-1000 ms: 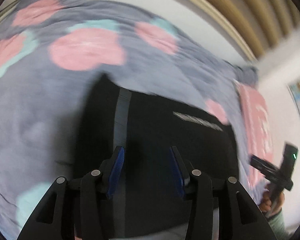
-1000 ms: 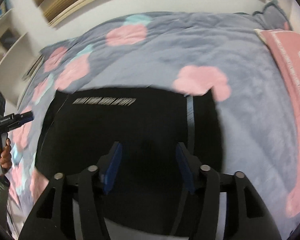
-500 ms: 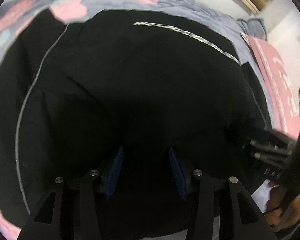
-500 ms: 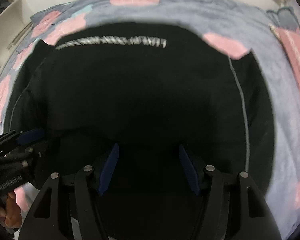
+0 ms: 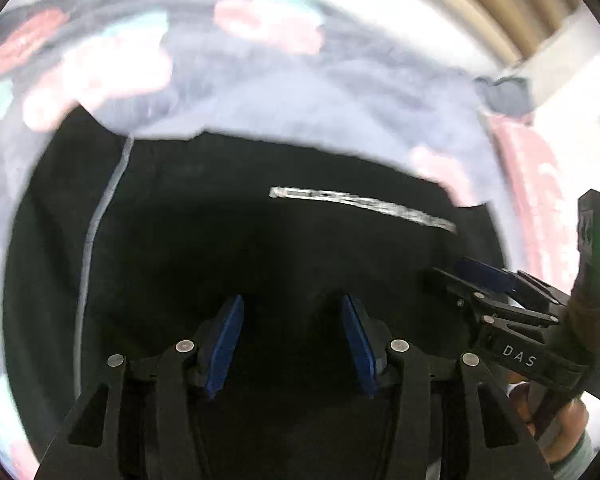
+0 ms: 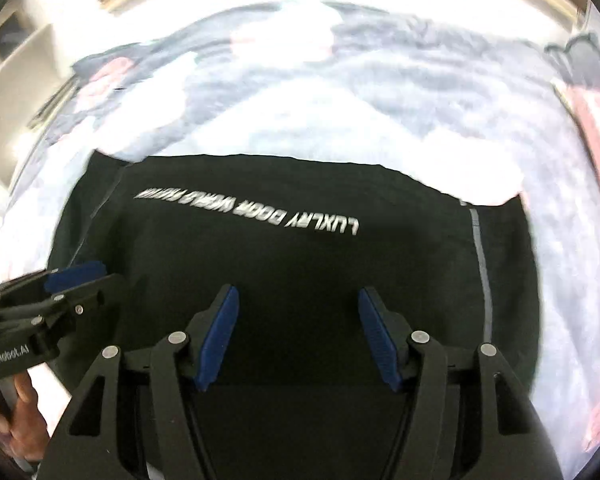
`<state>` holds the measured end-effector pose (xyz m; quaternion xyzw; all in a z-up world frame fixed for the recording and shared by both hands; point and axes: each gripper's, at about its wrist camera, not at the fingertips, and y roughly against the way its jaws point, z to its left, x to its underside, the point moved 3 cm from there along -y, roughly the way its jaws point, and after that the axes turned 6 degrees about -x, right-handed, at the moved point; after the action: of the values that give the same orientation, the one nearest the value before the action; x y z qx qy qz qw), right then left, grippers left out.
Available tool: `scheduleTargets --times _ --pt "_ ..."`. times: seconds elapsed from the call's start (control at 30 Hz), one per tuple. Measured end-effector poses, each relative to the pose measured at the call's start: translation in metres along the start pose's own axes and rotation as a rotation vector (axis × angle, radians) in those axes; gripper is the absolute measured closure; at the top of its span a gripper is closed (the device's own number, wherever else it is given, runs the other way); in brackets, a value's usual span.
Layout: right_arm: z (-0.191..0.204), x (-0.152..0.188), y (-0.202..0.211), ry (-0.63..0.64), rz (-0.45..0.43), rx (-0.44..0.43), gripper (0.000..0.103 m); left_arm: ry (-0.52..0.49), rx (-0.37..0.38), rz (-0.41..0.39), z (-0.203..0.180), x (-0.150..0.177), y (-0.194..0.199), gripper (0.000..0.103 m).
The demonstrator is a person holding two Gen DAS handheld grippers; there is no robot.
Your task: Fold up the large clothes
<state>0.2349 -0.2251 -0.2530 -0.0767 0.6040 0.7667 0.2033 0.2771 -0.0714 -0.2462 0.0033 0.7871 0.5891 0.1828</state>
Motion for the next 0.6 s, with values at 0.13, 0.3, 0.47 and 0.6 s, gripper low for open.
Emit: scheduleTargets --times 0.13,0.3,0.47,0.6 --pt "-0.008 0.003 -0.034 -0.013 0.042 0.019 0.037 0.012 -0.018 0.041 0.007 0.000 -0.032 0.051" --pt "-0.009 0.008 -0.009 -0.033 -0.001 -0.018 0.037 -0.029 -0.005 -0.016 -0.002 0.008 0.000 0.051" --pt "-0.005 0.041 0.049 -0.017 -0.062 -0.096 0.037 -0.069 0.042 -0.090 0.003 0.042 0.057 0.051" --pt "0.001 0.081 0.071 0.024 -0.046 -0.070 0.037 -0.095 -0.032 -0.122 0.011 0.072 0.080 0.050"
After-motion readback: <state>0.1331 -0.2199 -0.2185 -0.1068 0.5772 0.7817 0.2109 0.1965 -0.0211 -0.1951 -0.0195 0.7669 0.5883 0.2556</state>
